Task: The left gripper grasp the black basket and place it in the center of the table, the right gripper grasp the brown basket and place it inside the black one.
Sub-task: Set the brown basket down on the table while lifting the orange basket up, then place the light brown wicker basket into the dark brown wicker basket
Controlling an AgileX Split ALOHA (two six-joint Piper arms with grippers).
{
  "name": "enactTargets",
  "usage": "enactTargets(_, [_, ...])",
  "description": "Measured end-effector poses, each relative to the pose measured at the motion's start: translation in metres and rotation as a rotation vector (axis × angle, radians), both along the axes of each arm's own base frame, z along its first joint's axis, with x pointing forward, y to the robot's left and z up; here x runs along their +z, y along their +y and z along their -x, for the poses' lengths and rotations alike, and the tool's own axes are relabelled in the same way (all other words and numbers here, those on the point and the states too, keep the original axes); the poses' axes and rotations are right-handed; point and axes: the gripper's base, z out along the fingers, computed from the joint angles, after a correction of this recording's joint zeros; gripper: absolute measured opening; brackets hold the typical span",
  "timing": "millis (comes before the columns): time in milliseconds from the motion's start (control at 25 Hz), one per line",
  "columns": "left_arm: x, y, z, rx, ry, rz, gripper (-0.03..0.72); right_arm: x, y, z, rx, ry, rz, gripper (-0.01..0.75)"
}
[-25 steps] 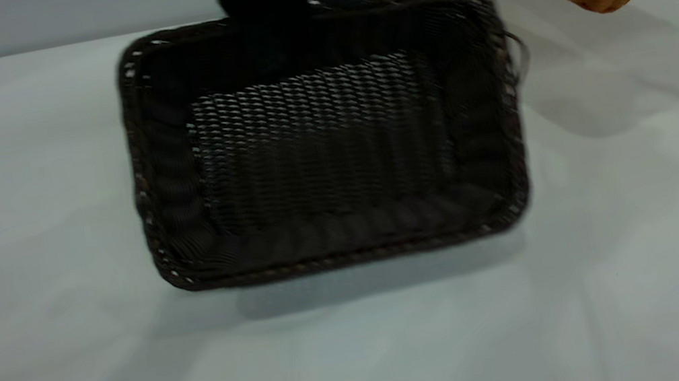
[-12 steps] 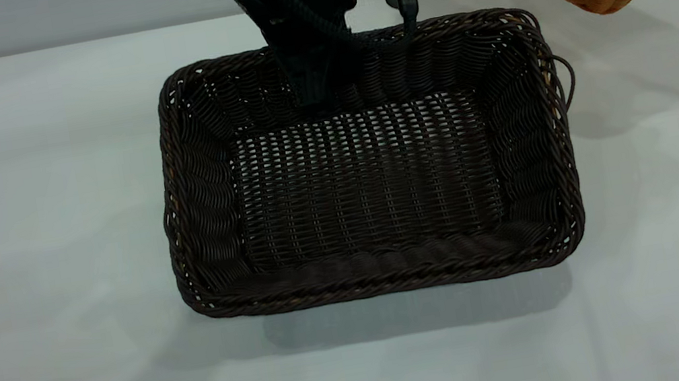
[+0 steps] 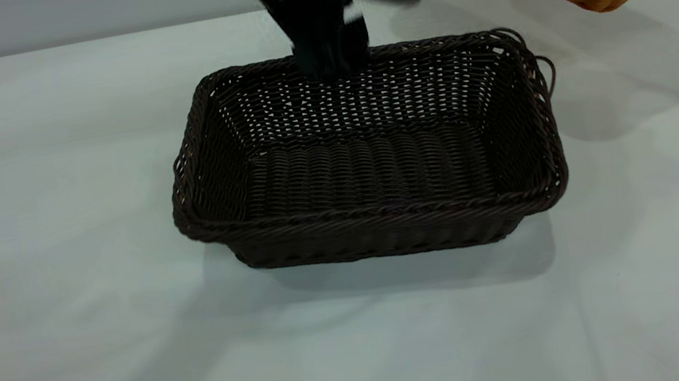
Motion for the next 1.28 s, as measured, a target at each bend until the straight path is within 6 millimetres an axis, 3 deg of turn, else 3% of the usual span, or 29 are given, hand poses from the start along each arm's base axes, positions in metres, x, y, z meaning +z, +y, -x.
enactTargets(160, [0.041,0.042,-0.013,0.220,0.072,0.061,0.509,0.008,0.005,0.005,0.068,0.001,-0.008,0.068])
enactTargets(360, [0.083,0.121,-0.032,0.576,0.145,0.161,0.509,0.017,0.023,0.008,0.159,0.032,0.027,0.068])
enactTargets(520, [0.096,0.176,-0.045,0.788,0.150,0.235,0.509,0.021,0.055,0.011,0.296,0.080,0.075,0.068])
enactTargets(640, [0.097,0.203,-0.049,0.884,0.160,0.255,0.509,0.027,0.088,0.015,0.399,0.117,0.100,0.068])
enactTargets(800, [0.097,0.220,-0.052,0.933,0.157,0.266,0.509,0.025,0.123,0.022,0.518,0.191,0.144,0.068])
enactTargets(1040, [0.097,0.222,-0.052,0.937,0.157,0.266,0.509,0.020,0.169,0.030,0.638,0.217,0.247,0.068])
enactTargets(1160, [0.097,0.222,-0.052,0.937,0.157,0.266,0.509,0.018,0.188,0.032,0.677,0.189,0.293,0.068])
enactTargets(1280, [0.097,0.222,-0.052,0.938,0.157,0.267,0.509,0.015,0.196,0.033,0.696,0.185,0.316,0.068])
